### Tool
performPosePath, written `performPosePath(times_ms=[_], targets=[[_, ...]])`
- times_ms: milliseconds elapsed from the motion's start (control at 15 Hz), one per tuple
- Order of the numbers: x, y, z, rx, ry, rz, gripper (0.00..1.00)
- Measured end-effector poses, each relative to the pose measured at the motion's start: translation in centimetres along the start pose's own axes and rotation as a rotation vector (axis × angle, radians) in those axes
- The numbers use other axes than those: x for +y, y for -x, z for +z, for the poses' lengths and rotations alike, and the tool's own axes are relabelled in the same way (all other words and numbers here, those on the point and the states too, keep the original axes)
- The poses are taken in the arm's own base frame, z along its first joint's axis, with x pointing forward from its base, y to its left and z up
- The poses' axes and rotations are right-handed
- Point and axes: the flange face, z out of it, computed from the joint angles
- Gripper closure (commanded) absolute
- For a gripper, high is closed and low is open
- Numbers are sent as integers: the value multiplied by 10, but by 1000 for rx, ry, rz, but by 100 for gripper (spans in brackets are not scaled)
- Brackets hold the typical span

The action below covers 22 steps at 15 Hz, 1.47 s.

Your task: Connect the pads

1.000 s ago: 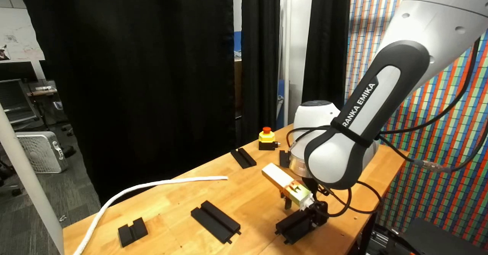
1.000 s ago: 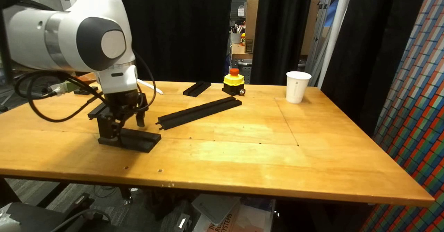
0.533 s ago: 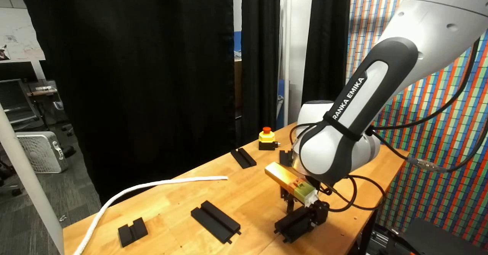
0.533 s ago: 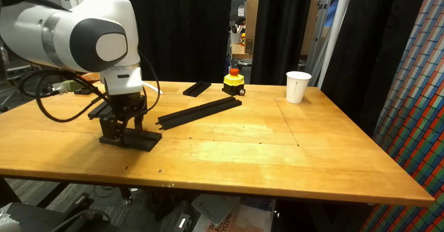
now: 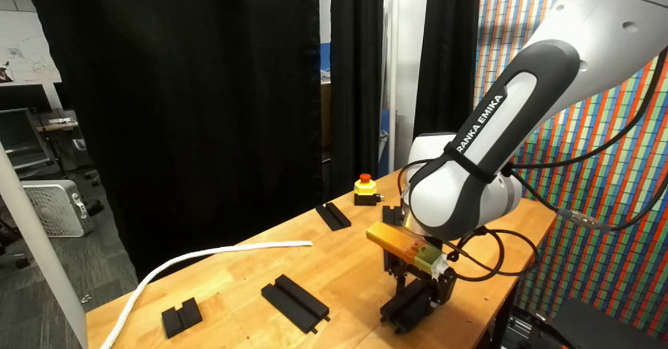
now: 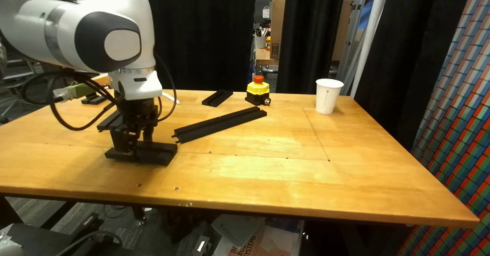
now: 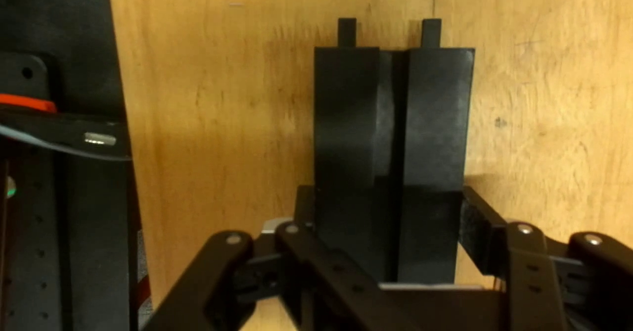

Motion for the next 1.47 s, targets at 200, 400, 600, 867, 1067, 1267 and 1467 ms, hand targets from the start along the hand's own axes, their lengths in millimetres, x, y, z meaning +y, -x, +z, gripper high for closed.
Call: performPosePath(times_ms=[200, 400, 600, 867, 1067, 1267, 1467], targets=[[2, 3, -10, 2, 17, -141, 55], [2, 9, -20, 9, 31, -298, 55], [2, 16, -27, 22, 27, -435, 55], [1, 17, -28, 24, 20, -576, 55], [-1, 17, -28, 27, 7, -654, 55], [-3, 16, -27, 31, -13, -708, 55], [-6, 14, -24, 28, -33, -741, 55]])
